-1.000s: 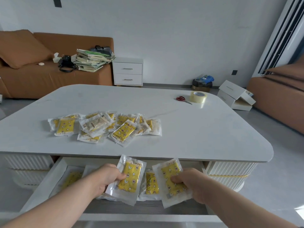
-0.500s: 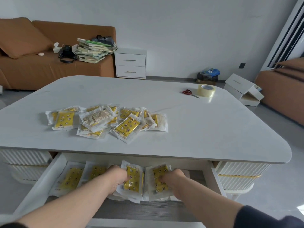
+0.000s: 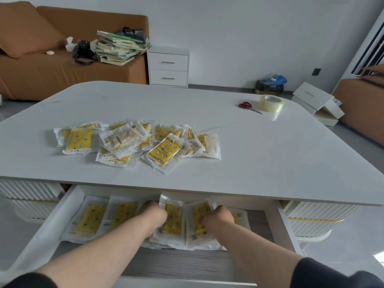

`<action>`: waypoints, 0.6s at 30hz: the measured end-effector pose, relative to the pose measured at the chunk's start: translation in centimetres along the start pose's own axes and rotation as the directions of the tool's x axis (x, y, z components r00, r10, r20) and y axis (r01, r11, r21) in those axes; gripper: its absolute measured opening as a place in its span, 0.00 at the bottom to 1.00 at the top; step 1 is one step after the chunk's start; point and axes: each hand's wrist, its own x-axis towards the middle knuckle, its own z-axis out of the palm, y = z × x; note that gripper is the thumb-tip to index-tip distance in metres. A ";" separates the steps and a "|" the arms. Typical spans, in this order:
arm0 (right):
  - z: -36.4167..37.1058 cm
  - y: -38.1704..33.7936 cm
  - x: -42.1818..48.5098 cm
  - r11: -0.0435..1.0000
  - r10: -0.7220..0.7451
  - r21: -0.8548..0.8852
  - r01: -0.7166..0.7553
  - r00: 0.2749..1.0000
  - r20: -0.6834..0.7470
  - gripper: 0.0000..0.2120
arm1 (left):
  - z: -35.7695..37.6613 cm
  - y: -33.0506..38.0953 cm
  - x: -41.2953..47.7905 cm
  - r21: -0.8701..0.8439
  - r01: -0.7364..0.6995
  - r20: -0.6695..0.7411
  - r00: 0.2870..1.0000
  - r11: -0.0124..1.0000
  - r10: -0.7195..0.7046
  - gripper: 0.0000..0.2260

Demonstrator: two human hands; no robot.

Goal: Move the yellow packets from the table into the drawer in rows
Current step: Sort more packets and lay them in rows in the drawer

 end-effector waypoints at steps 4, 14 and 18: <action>-0.1 0.2 -0.2 0.998 -0.049 -0.041 0.048 0.999 -0.004 0.18 | -0.3 -0.3 -0.1 0.188 -0.082 -0.057 0.994 0.979 0.095 0.16; -1.2 1.1 -1.3 0.757 -0.433 -0.562 0.334 0.900 -0.050 0.25 | -0.8 -1.1 -0.8 0.417 -0.290 -0.036 0.942 0.861 0.335 0.20; -3.3 1.6 -0.9 0.442 -0.716 -0.625 0.643 0.673 0.186 0.24 | -2.0 -0.8 -1.0 0.617 -0.449 0.062 0.846 0.646 0.529 0.17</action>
